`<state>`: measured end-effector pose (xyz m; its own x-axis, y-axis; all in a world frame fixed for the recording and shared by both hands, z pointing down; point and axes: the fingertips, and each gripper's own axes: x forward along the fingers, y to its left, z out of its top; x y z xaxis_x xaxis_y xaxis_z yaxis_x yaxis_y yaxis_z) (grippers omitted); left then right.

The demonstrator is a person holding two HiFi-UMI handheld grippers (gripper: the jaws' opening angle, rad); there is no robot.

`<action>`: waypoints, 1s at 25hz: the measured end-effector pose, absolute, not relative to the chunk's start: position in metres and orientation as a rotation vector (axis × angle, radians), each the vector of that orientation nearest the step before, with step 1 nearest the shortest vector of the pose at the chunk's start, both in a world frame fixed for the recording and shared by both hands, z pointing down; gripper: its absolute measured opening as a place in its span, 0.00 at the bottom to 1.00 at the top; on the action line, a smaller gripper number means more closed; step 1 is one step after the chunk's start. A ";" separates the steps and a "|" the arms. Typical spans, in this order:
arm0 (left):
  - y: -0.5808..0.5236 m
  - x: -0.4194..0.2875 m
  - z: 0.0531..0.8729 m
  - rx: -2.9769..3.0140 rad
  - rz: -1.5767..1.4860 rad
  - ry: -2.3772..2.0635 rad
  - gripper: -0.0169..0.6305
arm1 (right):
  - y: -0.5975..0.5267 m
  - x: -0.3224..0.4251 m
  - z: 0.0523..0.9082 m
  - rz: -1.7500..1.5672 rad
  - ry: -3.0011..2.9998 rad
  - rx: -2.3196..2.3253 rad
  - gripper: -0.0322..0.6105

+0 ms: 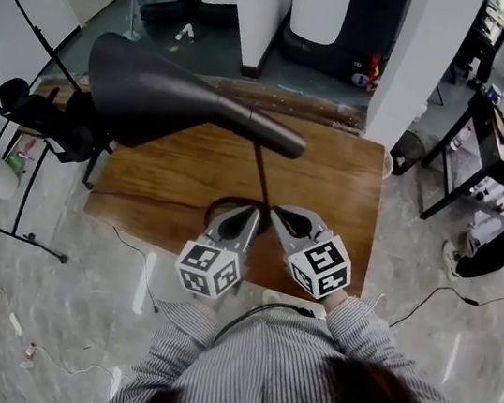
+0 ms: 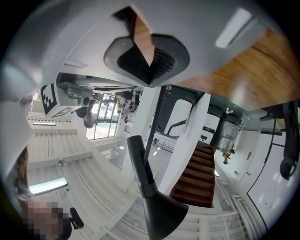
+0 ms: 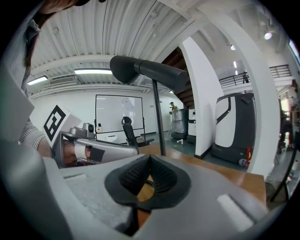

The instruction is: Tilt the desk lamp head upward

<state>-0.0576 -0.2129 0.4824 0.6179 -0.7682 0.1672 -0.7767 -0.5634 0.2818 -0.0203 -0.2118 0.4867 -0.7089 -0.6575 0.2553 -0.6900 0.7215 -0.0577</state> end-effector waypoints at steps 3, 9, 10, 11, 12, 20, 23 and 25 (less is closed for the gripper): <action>-0.214 -0.056 0.485 2.511 0.044 -1.244 0.04 | -0.210 -0.022 0.488 0.208 -2.709 1.060 0.05; -0.217 -0.054 0.489 2.485 0.050 -1.232 0.03 | -0.213 -0.025 0.485 0.234 -2.718 1.050 0.05; -0.217 -0.053 0.490 2.484 0.054 -1.232 0.04 | -0.213 -0.024 0.485 0.238 -2.720 1.051 0.05; -0.218 -0.053 0.492 2.481 0.055 -1.230 0.03 | -0.214 -0.024 0.485 0.242 -2.721 1.053 0.05; -0.219 -0.052 0.493 2.477 0.053 -1.226 0.03 | -0.215 -0.024 0.484 0.245 -2.722 1.056 0.05; -0.222 -0.049 0.498 2.476 0.064 -1.231 0.03 | -0.219 -0.022 0.485 0.251 -2.728 1.061 0.05; -0.224 -0.048 0.498 2.477 0.066 -1.230 0.03 | -0.221 -0.022 0.486 0.249 -2.725 1.061 0.05; -0.226 -0.048 0.499 2.474 0.067 -1.231 0.03 | -0.222 -0.022 0.486 0.254 -2.727 1.063 0.05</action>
<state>-0.0483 -0.2255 0.4991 0.6164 -0.7600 0.2060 -0.7778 -0.5471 0.3092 -0.0223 -0.2221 0.4864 -0.7200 -0.6474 0.2500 -0.6825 0.7259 -0.0858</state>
